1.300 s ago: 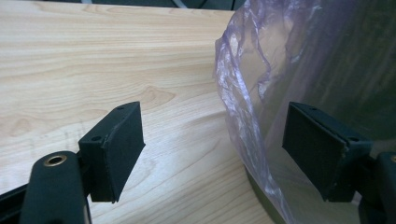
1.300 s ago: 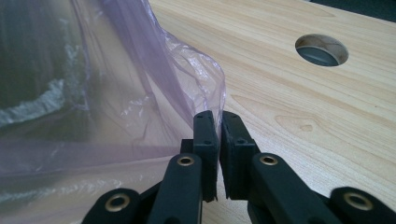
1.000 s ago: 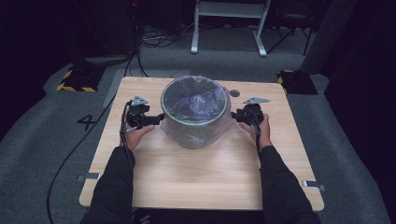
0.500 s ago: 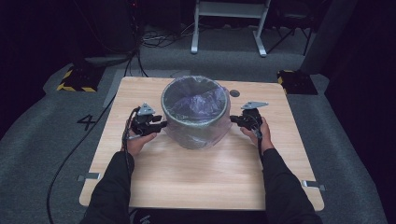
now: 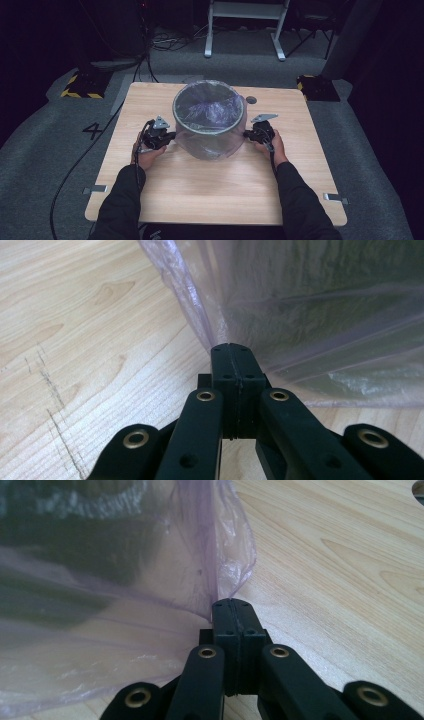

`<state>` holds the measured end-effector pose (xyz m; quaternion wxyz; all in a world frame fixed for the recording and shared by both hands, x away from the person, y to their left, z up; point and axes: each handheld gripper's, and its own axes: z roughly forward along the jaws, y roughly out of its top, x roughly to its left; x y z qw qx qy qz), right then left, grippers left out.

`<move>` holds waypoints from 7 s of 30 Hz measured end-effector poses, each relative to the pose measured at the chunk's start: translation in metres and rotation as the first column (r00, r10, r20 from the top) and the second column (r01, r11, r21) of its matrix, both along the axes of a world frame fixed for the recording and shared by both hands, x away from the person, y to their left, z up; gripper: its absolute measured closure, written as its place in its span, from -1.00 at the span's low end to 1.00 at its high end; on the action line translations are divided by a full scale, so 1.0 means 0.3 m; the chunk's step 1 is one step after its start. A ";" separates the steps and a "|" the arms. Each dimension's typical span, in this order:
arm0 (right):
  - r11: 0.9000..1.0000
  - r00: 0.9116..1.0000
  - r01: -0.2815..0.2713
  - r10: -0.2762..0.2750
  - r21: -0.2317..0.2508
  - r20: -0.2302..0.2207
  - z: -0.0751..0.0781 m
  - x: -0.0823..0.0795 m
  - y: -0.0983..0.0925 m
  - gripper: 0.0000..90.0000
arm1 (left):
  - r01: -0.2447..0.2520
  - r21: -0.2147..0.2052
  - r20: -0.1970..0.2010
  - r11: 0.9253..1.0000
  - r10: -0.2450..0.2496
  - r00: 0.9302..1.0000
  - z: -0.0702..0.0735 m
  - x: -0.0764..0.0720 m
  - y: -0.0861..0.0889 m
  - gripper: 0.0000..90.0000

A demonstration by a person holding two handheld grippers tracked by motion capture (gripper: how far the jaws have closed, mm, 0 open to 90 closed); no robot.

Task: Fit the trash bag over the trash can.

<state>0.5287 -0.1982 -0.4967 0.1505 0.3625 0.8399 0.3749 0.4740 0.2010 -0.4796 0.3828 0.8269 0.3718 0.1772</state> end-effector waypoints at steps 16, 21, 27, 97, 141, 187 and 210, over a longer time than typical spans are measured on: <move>0.994 0.998 -0.017 0.011 0.110 0.058 0.099 -0.042 -0.109 -0.21 | -0.073 0.023 0.066 0.997 0.071 0.995 0.028 -0.104 0.056 -0.51; 0.991 0.998 -0.040 0.035 0.130 0.043 0.130 -0.066 -0.157 -0.50 | -0.049 0.024 0.026 0.999 0.048 0.999 0.013 -0.136 0.065 -0.61; 0.989 0.992 -0.069 0.054 0.129 0.114 0.199 -0.105 -0.184 -0.52 | -0.037 0.048 0.026 0.998 0.036 0.999 -0.014 -0.168 0.056 -0.65; 0.974 0.929 -0.217 0.187 0.060 0.318 0.667 -0.099 0.162 -0.55 | 0.021 0.040 -0.067 0.999 -0.018 0.998 -0.080 -0.259 0.034 -0.67; 0.941 0.931 -0.317 0.333 -0.121 0.148 0.575 -0.045 0.330 -0.43 | 0.021 0.041 -0.067 0.999 -0.018 0.998 -0.080 -0.259 0.034 -0.67; 0.903 0.941 -0.280 0.325 -0.327 0.092 0.548 -0.020 0.400 -0.49 | 0.021 0.041 -0.067 0.999 -0.018 0.998 -0.080 -0.259 0.034 -0.67; 0.888 0.921 -0.361 0.387 -0.286 0.040 0.550 -0.040 0.408 -0.29 | 0.021 0.041 -0.068 0.999 -0.018 0.998 -0.080 -0.259 0.034 -0.67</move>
